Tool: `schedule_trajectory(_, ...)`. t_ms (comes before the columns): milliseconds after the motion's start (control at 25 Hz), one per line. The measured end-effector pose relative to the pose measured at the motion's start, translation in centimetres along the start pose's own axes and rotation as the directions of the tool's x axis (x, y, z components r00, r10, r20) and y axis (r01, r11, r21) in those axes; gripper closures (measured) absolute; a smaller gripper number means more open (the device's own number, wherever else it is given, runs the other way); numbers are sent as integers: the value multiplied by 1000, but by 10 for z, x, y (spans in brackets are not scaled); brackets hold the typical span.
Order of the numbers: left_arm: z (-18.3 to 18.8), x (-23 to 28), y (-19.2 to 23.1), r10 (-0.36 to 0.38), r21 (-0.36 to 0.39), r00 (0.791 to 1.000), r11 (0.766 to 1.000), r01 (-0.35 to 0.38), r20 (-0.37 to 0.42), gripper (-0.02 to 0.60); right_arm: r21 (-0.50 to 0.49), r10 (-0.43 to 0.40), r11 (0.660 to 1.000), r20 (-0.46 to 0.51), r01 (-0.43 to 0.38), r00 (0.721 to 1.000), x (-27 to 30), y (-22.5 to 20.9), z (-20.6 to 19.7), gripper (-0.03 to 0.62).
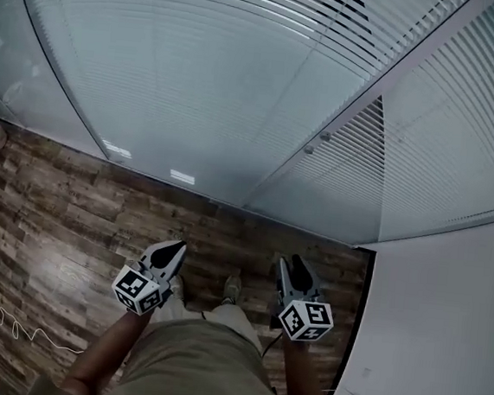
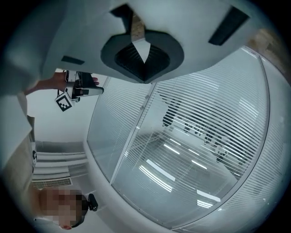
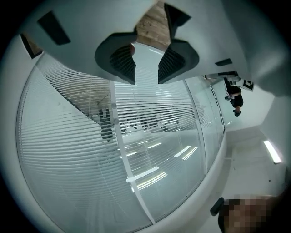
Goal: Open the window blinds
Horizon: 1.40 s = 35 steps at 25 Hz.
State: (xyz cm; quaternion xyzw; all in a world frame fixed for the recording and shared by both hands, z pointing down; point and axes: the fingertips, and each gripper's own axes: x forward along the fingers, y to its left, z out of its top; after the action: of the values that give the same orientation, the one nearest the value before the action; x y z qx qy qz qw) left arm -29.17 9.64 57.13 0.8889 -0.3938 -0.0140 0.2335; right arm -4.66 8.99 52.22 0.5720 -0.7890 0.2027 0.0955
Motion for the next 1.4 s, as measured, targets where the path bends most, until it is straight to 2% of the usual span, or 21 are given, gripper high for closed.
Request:
schedule_trajectory(200, -13, -6, 6, -59, 39, 997, 997, 61, -54, 568, -20, -29, 999, -37, 28, 999, -6, 27, -20, 434)
schedule_trajectory(360, -13, -9, 5, -72, 73, 995, 994, 77, -67, 568, -68, -55, 996, -33, 53, 998, -11, 35, -15, 434)
schedule_trajectory(560, -19, -8, -3, -65, 60, 996, 996, 69, -62, 568, -167, -22, 986, -22, 18, 1000, -17, 43, -20, 434)
schedule_trajectory(680, -21, -1, -18, -82, 84, 994, 993, 88, -67, 568, -224, 1, 975, -13, -4, 1000, -22, 40, -20, 434)
schedule_trajectory(800, -25, 17, -37, -109, 122, 990, 985, 120, -93, 568, -278, 24, 960, 3, -22, 1000, -27, 30, -19, 434)
schedule_trajectory(920, -25, 37, -57, -94, 134, 991, 985, 107, -98, 568, -303, 58, 952, 11, -52, 998, -36, 14, -19, 434)
schedule_trajectory(1080, -27, 71, -82, -60, 134, 994, 988, 72, -93, 568, -305, 82, 950, 30, -69, 996, -47, -17, -18, 434)
schedule_trajectory(1280, -36, 98, -128, -83, 166, 990, 981, 101, -110, 568, -271, 86, 960, 38, -72, 996, -67, -58, -24, 436)
schedule_trajectory(1400, -44, 107, -142, -70, 168, 990, 982, 91, -124, 568, -259, 77, 964, 54, -61, 996, -79, -81, -27, 437)
